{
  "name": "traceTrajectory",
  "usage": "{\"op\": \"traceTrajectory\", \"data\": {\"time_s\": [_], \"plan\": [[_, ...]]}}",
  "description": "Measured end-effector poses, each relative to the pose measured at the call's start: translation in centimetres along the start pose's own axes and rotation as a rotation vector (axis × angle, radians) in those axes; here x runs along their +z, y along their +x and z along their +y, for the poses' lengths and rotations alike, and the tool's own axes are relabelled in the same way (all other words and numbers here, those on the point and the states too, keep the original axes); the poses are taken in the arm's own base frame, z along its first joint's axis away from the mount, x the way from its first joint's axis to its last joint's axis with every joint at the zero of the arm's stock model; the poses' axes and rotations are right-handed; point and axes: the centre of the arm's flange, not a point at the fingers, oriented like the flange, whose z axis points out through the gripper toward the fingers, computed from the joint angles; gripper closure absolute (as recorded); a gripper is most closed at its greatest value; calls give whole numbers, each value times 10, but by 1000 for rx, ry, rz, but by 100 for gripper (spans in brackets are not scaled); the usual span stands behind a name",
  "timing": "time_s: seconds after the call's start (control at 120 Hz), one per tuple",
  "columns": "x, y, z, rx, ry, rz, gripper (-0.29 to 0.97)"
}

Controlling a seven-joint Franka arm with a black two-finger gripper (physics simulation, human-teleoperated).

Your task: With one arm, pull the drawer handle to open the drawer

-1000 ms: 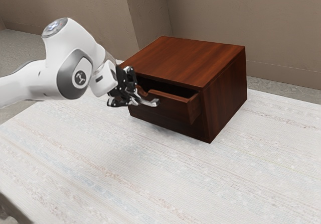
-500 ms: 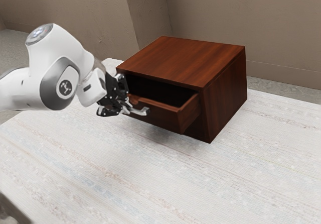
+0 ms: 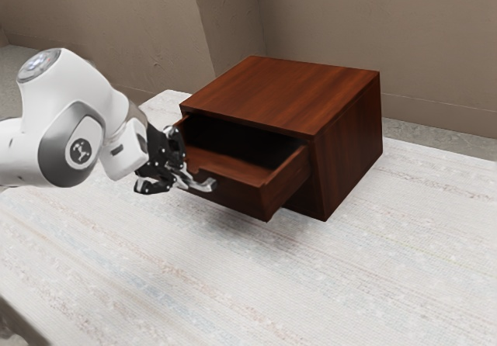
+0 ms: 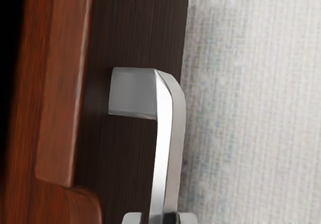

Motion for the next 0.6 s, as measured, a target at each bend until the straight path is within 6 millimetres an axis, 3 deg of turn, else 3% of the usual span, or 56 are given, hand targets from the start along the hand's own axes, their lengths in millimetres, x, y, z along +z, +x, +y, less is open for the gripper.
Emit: {"op": "traceTrajectory", "data": {"time_s": [0.2,0.433,0.533,0.6], "plan": [[-8,2,14,0,1,-2,69],[-30,-2,36,-10,21,-7,69],[-63,-2,50,-13,65,-10,69],[-120,1,62,-10,144,-13,62]]}}
